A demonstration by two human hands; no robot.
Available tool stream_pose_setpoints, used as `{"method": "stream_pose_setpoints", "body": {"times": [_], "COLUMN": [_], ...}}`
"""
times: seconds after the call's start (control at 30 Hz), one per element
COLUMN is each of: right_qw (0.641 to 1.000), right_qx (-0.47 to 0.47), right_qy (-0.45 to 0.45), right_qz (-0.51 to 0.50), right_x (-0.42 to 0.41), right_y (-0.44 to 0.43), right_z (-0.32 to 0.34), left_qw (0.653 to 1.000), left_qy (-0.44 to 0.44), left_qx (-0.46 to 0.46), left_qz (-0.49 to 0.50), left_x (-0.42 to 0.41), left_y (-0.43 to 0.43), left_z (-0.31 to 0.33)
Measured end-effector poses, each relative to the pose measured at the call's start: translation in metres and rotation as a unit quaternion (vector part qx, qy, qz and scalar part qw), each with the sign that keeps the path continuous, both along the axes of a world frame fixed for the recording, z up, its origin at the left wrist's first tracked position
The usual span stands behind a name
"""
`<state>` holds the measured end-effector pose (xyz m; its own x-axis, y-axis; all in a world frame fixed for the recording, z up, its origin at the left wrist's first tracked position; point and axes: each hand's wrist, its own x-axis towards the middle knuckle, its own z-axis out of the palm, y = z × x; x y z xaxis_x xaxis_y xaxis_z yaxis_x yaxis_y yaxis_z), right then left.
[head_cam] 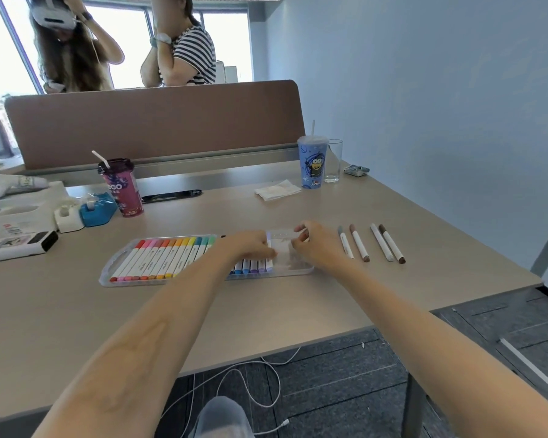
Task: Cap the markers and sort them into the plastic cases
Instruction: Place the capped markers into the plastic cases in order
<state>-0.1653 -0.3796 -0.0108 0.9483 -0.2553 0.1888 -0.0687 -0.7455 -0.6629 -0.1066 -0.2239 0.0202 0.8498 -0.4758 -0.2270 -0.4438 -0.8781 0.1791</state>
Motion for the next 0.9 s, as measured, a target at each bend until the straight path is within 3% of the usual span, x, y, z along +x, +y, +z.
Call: {"method": "stream_pose_setpoints", "body": {"times": [0.27,0.4,0.67,0.9], "right_qw": [0.999,1.0,0.999,0.994], "right_qx": [-0.031,-0.007,0.027,0.032], "right_qy": [-0.005,0.004,-0.011,-0.045], "right_qz": [0.006,0.007,-0.018,-0.09], "right_x": [0.001,0.002,-0.006,-0.037], "right_y": [-0.003,-0.005,-0.022,-0.064], "right_z": [-0.004,-0.001,0.005,0.009], "left_qw": [0.999,0.997,0.994,0.978], "left_qy": [-0.009,-0.031,-0.074,-0.08], "left_qx": [0.049,0.062,-0.077,-0.188], "left_qz": [0.021,-0.013,0.028,0.046], "left_x": [0.003,0.002,0.005,-0.016], "left_y": [-0.015,-0.011,0.009,-0.032], "left_z": [0.003,0.005,-0.004,-0.004]}}
